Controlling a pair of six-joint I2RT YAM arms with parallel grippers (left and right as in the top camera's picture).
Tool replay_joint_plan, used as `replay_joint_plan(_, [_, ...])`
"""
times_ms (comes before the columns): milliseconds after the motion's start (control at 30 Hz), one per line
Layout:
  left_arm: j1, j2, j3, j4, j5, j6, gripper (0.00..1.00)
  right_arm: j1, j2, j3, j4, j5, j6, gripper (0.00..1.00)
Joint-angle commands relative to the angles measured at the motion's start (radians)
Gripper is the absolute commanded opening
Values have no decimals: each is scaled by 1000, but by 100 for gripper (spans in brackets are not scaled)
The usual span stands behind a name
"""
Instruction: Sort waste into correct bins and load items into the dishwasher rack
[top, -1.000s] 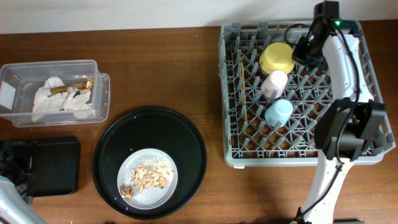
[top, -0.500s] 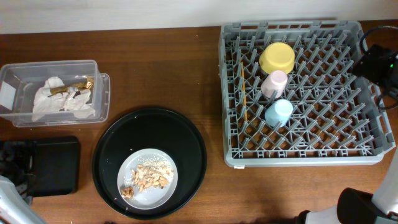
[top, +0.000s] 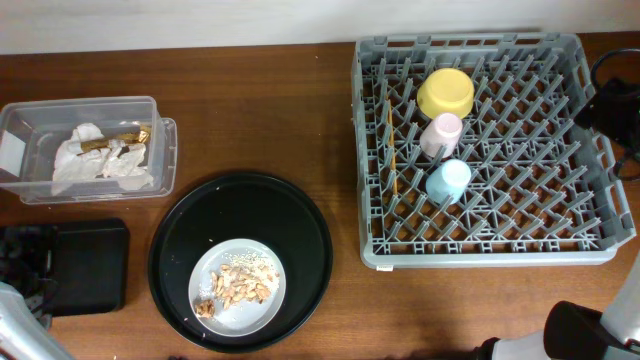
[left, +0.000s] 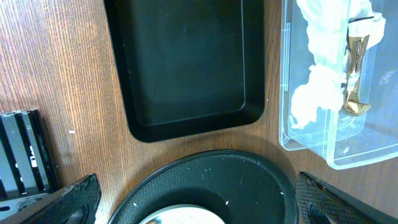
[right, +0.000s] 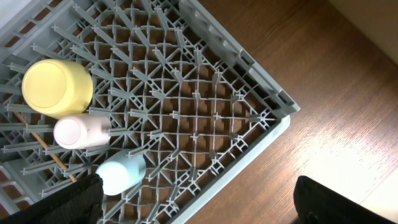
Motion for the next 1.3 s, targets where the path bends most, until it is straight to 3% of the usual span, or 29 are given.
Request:
replay_joint_plan(0, [-1, -4, 3, 2, -4, -10, 99, -2, 3, -1, -3, -2, 5, 98])
replay_joint_plan(33, [-1, -4, 3, 1, 5, -10, 99, -2, 3, -1, -2, -2, 5, 98])
replay_joint_plan(100, [-1, -4, 3, -130, 249, -10, 99, -2, 3, -1, -2, -2, 5, 98])
replay_joint_plan(133, [-4, -4, 3, -232, 355, 62, 99, -2, 3, -1, -2, -2, 5, 98])
replay_joint_plan(200, [-74, -5, 3, -265, 573, 354, 99, -2, 3, -1, -2, -2, 5, 98])
replay_joint_plan(267, [-137, -4, 3, -300, 608, 397, 99, -2, 3, -1, -2, -2, 5, 98])
replay_joint_plan(367, [-462, -5, 3, -312, 582, 423, 99, -2, 3, -1, -2, -2, 5, 98])
replay_joint_plan(433, [-760, -5, 3, -264, 495, 422, 99, -2, 3, -1, -2, -2, 5, 98])
replay_joint_plan(533, [-1138, -4, -8, -177, 193, 228, 99, -2, 3, -1, -2, -2, 5, 98])
replay_joint_plan(600, [-1330, -4, -17, -122, 76, 133, 99, -2, 3, -1, -2, -2, 5, 98])
replay_joint_plan(633, [-1431, -4, -34, -109, -30, 29, 99, -2, 3, -1, -2, -2, 5, 98])
replay_joint_plan(733, [-1532, 14, -92, -83, -156, -85, 99, -2, 3, -1, -2, -2, 5, 98])
replay_joint_plan(967, [-1560, 283, -146, 63, -136, -85, 95, -2, 3, -1, -2, -2, 5, 98])
replay_joint_plan(1167, [-1562, 360, -204, 116, -130, -95, 95, -2, 3, -1, -2, -2, 5, 98])
replay_joint_plan(1267, [-1562, 367, -249, 276, -131, -95, 95, -2, 3, -1, -2, -2, 5, 98])
